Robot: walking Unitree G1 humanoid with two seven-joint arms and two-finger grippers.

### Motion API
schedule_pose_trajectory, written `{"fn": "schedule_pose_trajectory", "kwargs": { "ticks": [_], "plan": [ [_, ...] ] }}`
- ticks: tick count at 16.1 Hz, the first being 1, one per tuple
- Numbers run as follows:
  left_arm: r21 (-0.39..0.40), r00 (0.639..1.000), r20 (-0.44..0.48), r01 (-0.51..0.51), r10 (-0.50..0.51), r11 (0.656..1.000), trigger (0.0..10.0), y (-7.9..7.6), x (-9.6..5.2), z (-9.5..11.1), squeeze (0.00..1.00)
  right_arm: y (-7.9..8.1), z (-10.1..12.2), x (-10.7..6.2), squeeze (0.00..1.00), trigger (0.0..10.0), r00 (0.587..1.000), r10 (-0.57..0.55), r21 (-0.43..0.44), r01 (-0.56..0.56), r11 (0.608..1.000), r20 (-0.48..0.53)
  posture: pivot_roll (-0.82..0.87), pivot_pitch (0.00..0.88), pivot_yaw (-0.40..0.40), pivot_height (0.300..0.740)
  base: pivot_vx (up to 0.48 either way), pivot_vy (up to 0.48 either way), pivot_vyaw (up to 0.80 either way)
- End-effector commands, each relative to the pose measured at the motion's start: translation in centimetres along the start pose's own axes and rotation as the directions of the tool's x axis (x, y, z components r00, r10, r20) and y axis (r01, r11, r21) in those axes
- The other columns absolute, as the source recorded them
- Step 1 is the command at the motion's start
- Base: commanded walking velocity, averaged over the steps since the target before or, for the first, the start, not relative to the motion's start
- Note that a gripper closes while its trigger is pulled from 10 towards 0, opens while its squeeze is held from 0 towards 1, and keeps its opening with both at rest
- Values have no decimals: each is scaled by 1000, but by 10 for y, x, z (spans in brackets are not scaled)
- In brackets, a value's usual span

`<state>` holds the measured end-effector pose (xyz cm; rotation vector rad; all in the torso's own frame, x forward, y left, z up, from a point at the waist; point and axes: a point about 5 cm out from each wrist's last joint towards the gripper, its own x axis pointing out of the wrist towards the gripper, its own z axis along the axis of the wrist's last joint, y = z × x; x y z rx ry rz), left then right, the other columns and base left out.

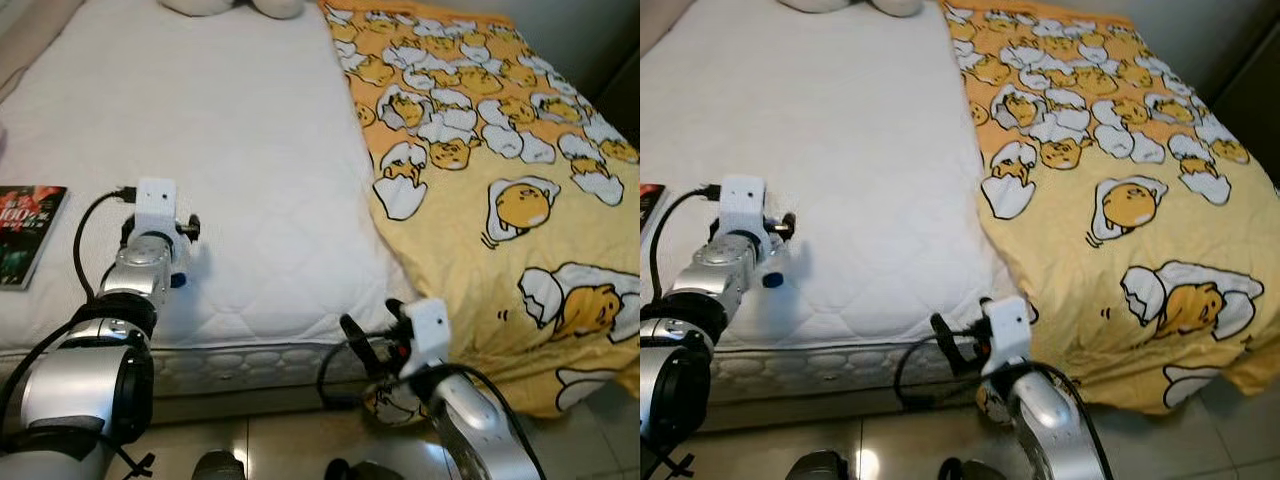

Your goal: Clean up the room

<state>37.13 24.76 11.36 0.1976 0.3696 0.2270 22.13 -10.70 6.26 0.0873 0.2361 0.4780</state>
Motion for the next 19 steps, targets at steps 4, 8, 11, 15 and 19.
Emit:
{"fn": "schedule_pose_trajectory", "kwargs": {
  "ticks": [4,8,11,15,19],
  "plan": [
    [-5,998,-10,-55,55,998,10000,-3,1,4,1000,-3,0,-18,290,10000,999,-39,-3,39,999,-28,-65,202,-112,740,0,0,0],
    [19,981,-49,-186,187,982,10000,12,0,-3,0,-2,-1,-26,290,10000,998,-38,-8,37,999,-54,-88,222,-125,740,0,0,0],
    [-22,967,-112,-232,228,973,10000,19,-2,-17,0,-2,0,-27,294,10000,997,-40,-10,39,999,-63,-88,227,-125,740,0,0,0],
    [49,942,-196,-267,271,963,10000,30,-7,-40,0,0,-1,-26,290,10000,997,-34,-6,34,999,-74,-80,232,-121,740,0,0,0],
    [33,949,-270,-161,163,986,10000,20,-9,-56,0,0,-1,-25,294,10000,996,-39,-2,39,999,-76,-82,238,-112,740,0,0,0]
  ]
}}
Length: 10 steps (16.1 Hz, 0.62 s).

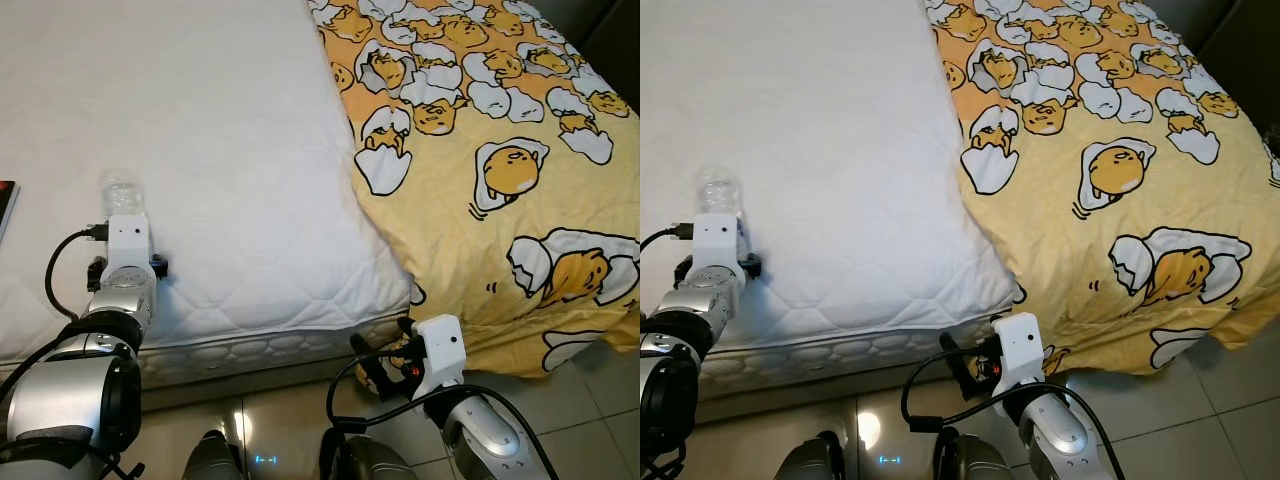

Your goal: Clean up the room

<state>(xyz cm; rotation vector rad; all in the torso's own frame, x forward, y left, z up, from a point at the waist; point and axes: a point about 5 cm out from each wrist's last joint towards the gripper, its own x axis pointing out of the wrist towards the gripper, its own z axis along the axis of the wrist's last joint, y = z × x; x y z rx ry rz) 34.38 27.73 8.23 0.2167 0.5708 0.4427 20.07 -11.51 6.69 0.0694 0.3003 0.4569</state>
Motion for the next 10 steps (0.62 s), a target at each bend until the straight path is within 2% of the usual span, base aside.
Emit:
{"fn": "schedule_pose_trajectory", "kwargs": {
  "ticks": [1,4,5,6,8,10],
  "plan": [
    [25,997,-42,60,-59,998,0,-8,-1,-11,0,-2,-1,-2,294,10000,1000,-17,1,17,1000,-12,-81,238,-109,740,0,0,0],
    [54,989,32,141,-143,989,0,-14,-2,-2,0,-4,0,-1,294,10000,1000,-26,2,26,1000,-4,-77,227,-97,740,0,0,0],
    [-6,974,61,221,-220,975,0,-19,-3,2,0,-6,1,2,294,10000,999,-35,2,35,999,4,-71,223,-89,740,0,0,0],
    [-51,965,70,256,-252,965,0,-21,-3,3,0,-6,1,2,294,10000,999,-37,2,37,999,6,-71,223,-89,740,0,0,0],
    [32,956,74,282,-284,959,0,-22,-4,1,0,-7,2,5,290,10000,999,-46,6,46,999,14,-52,212,-82,740,0,0,0],
    [13,948,96,304,-304,953,0,-23,-4,4,0,-7,2,10,294,10000,999,-39,4,39,999,17,-33,207,-82,740,0,0,0]
  ]
}}
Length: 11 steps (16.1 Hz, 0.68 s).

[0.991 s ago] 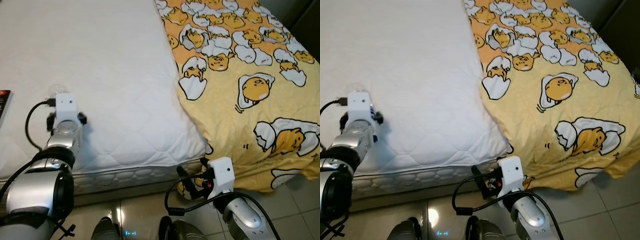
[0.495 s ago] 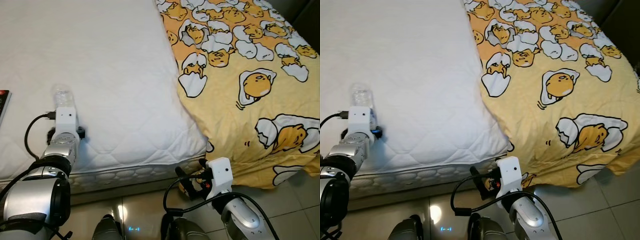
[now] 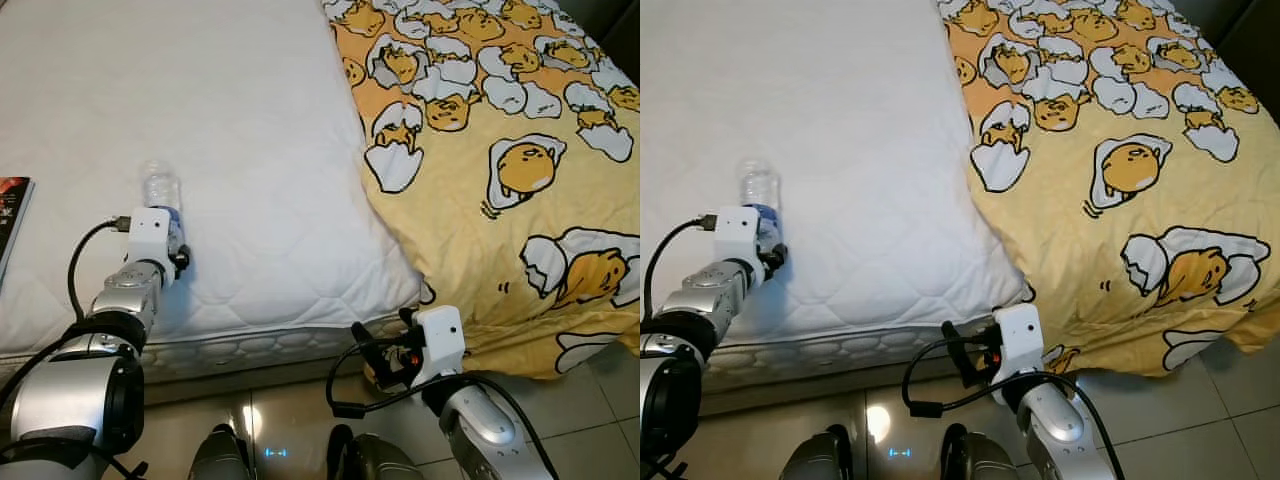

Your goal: Clean up the room

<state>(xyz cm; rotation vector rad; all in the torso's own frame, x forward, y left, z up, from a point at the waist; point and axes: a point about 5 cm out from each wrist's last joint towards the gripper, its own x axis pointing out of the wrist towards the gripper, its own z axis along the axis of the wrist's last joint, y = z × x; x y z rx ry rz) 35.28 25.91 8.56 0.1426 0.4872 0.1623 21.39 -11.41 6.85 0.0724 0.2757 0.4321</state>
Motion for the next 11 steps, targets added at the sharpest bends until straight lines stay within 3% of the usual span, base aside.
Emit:
{"fn": "schedule_pose_trajectory", "kwargs": {
  "ticks": [1,4,8,10,11],
  "plan": [
    [-22,998,21,55,-54,998,0,-6,0,0,0,-3,-2,3,290,10000,1000,-10,2,10,1000,-3,-23,197,-84,740,0,0,0],
    [-68,993,87,87,-80,994,0,-5,0,11,0,-6,4,15,294,10000,1000,1,-11,-1,1000,19,6,150,-97,740,0,0,0],
    [-199,979,171,143,-109,969,0,-19,0,21,0,-26,19,31,294,10000,997,-26,-55,30,998,72,-13,40,-69,740,0,0,0],
    [-250,961,256,173,-108,953,0,-30,-2,35,0,-39,36,40,294,10000,988,-78,-38,84,996,129,-24,0,-64,740,0,0,0],
    [-218,923,375,177,-85,960,0,-38,-9,45,0,-56,45,43,282,10000,975,-153,20,152,988,160,-29,0,-48,740,0,0,0]
  ]
}}
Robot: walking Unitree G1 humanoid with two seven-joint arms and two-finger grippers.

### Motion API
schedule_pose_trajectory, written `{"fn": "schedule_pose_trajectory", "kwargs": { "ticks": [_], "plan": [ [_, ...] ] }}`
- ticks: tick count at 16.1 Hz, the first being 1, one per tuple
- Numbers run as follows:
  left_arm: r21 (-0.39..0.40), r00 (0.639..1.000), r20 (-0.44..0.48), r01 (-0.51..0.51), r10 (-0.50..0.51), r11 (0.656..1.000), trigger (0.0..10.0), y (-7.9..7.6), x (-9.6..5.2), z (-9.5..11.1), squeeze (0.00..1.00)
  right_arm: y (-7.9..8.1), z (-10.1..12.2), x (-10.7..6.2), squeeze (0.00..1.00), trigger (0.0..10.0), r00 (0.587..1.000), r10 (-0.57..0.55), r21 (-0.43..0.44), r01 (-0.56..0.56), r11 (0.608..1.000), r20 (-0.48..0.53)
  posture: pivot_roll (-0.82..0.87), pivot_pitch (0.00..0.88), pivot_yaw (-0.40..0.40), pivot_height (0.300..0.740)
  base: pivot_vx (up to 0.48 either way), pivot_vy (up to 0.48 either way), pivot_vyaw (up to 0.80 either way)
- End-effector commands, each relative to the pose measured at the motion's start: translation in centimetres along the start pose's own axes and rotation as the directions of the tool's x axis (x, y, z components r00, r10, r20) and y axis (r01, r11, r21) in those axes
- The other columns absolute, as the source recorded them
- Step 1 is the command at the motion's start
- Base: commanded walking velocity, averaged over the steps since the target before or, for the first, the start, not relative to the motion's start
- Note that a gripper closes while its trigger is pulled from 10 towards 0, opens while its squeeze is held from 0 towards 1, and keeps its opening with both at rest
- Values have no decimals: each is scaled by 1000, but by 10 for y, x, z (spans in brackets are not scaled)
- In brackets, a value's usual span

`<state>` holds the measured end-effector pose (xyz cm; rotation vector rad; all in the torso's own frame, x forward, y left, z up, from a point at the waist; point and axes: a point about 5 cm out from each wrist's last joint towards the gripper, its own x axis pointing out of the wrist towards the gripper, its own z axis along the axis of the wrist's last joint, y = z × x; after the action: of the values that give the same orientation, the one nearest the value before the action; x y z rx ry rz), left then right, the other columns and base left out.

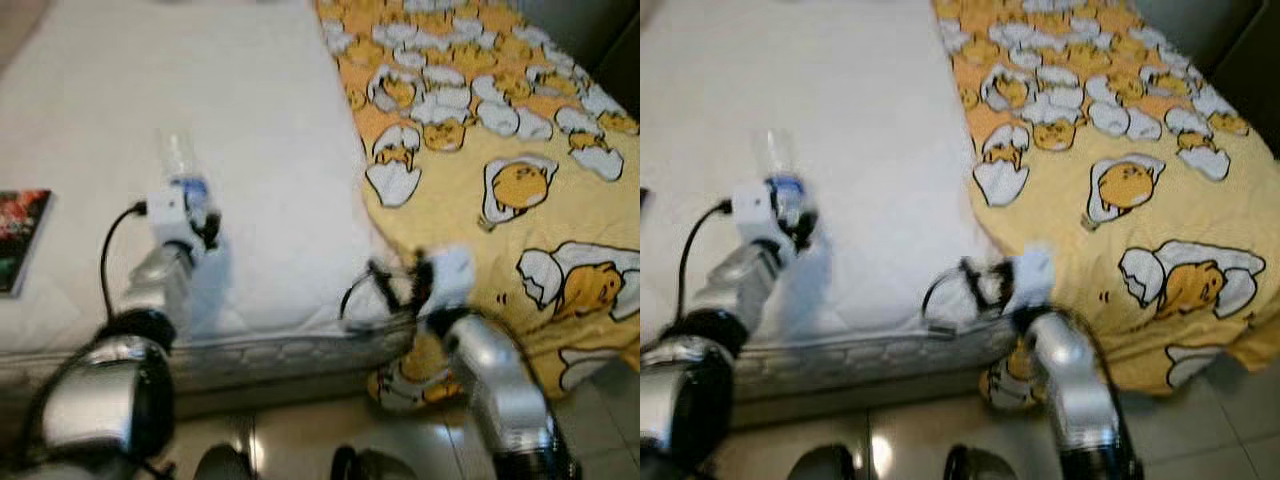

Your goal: Clean up the room

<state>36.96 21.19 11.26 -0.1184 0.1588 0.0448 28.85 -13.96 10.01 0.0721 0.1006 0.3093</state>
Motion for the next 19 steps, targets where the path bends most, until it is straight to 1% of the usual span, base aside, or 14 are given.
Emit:
{"fn": "schedule_pose_trajectory", "kwargs": {
  "ticks": [1,2,3,4,5,6,7,9,10,13,15,17,18,19],
  "plan": [
    [12,996,85,-16,15,1000,0,1,-1,12,0,-12,-5,-3,282,10000,998,-54,30,55,998,-12,-30,0,-47,740,0,0,0],
    [50,987,160,-3,-5,999,0,-3,-9,16,0,-23,-3,-3,282,10000,993,-117,45,117,992,3,-34,0,-40,740,0,0,0],
    [123,957,275,54,-87,991,0,-15,-25,25,0,-40,5,-4,271,10000,979,-198,16,198,980,44,-42,0,-33,740,0,0,0],
    [186,926,346,87,-148,979,0,-26,-42,29,0,-59,18,-7,271,10000,942,-313,-15,317,948,126,-45,0,-30,740,0,0,0],
    [202,921,351,99,-167,974,0,-28,-46,28,0,-62,21,-8,271,10000,933,-328,-33,336,941,145,-45,0,-32,740,0,0,0],
    [245,914,340,140,-220,959,0,-30,-56,16,0,-62,22,-11,271,10000,924,-336,-96,357,929,180,-38,0,-28,740,0,0,0],
    [252,921,312,154,-231,955,0,-30,-62,6,0,-62,21,-12,271,10000,920,-345,-107,368,924,188,-35,0,-26,740,0,0,0],
    [130,963,174,184,-205,974,0,-35,-73,-28,0,-61,8,-13,259,10000,921,-357,-101,374,922,154,-27,0,-39,740,0,0,0],
    [107,965,137,211,-225,972,0,-44,-75,-35,0,-60,5,-11,263,10000,924,-355,-85,369,926,143,-26,0,-44,740,0,0,0],
    [101,951,160,251,-265,963,0,-64,-78,-33,0,-54,-2,-5,306,10000,947,-307,-62,314,948,93,-22,0,-69,740,0,0,508],
    [105,949,175,248,-264,963,0,-66,-81,-30,0,-51,-1,-3,310,10000,956,-279,-58,285,957,89,-32,0,-67,740,0,0,734],
    [116,955,169,228,-246,967,0,-62,-81,-31,0,-48,-6,-3,318,10000,963,-260,-62,265,962,74,-33,0,-65,740,0,-480,713],
    [97,952,178,234,-248,967,0,-63,-81,-29,0,-46,-8,-3,318,10000,966,-249,-55,253,966,68,-36,0,-62,740,0,-480,706],
    [111,946,179,254,-270,961,0,-67,-81,-28,0,-45,-8,-2,318,10000,968,-240,-55,244,968,66,-38,0,-60,740,0,-480,688]
  ]
}}
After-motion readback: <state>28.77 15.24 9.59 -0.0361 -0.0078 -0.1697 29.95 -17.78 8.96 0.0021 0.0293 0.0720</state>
